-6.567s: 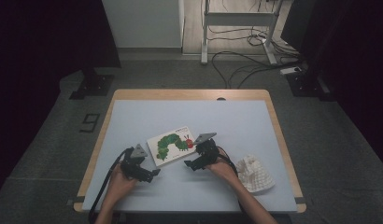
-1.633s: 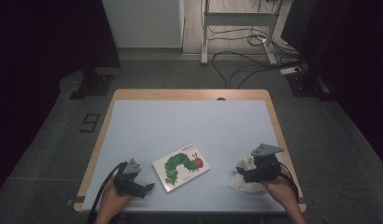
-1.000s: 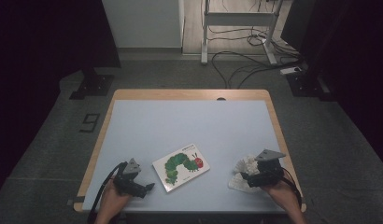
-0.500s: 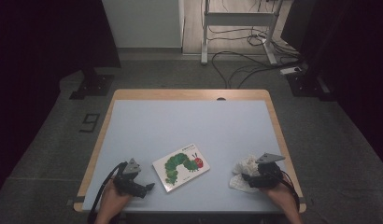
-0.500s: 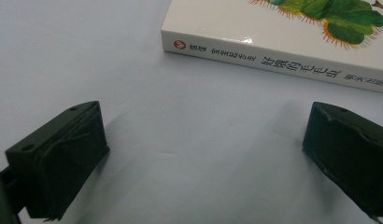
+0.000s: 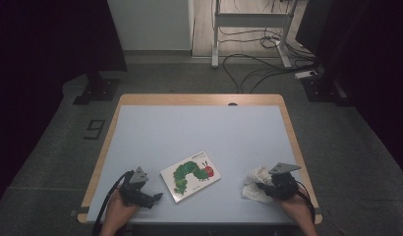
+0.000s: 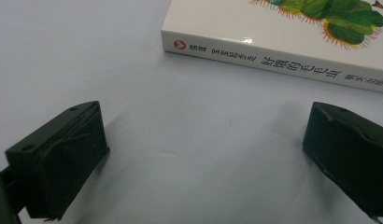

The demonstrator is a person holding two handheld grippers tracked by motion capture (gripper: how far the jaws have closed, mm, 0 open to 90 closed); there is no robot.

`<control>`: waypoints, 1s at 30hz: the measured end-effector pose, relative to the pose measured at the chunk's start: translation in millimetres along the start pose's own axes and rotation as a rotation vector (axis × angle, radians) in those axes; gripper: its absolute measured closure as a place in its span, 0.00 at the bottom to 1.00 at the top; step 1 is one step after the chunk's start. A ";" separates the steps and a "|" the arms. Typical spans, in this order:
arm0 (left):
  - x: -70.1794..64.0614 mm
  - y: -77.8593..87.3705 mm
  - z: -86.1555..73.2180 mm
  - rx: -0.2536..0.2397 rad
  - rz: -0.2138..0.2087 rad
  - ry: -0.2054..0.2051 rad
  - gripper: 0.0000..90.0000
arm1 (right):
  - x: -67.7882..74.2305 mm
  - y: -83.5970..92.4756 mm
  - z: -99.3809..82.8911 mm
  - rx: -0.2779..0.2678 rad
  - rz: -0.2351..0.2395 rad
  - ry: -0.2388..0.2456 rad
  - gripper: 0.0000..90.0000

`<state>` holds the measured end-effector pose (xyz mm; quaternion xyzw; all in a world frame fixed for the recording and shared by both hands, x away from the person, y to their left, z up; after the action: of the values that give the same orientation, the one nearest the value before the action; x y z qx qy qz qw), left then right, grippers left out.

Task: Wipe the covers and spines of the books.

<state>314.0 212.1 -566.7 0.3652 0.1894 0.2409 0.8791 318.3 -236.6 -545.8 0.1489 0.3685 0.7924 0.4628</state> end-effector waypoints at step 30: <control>0.0 0.0 0.0 0.000 0.000 0.000 0.00 | 2.4 27.4 55.1 -0.130 0.032 0.039 0.68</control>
<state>314.0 212.1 -566.7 0.3652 0.1894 0.2410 0.8790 331.7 -218.2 -488.5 0.1090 0.3225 0.8247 0.4516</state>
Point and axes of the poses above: each handheld gripper's, and its own axes: y roughly backward along the jaws, z roughly out of its top, x roughly to its left, the point moved 5 cm from there along -y, roughly forward along the jaws, and after that the axes turned 11 degrees about -z, right-handed, at the moved point
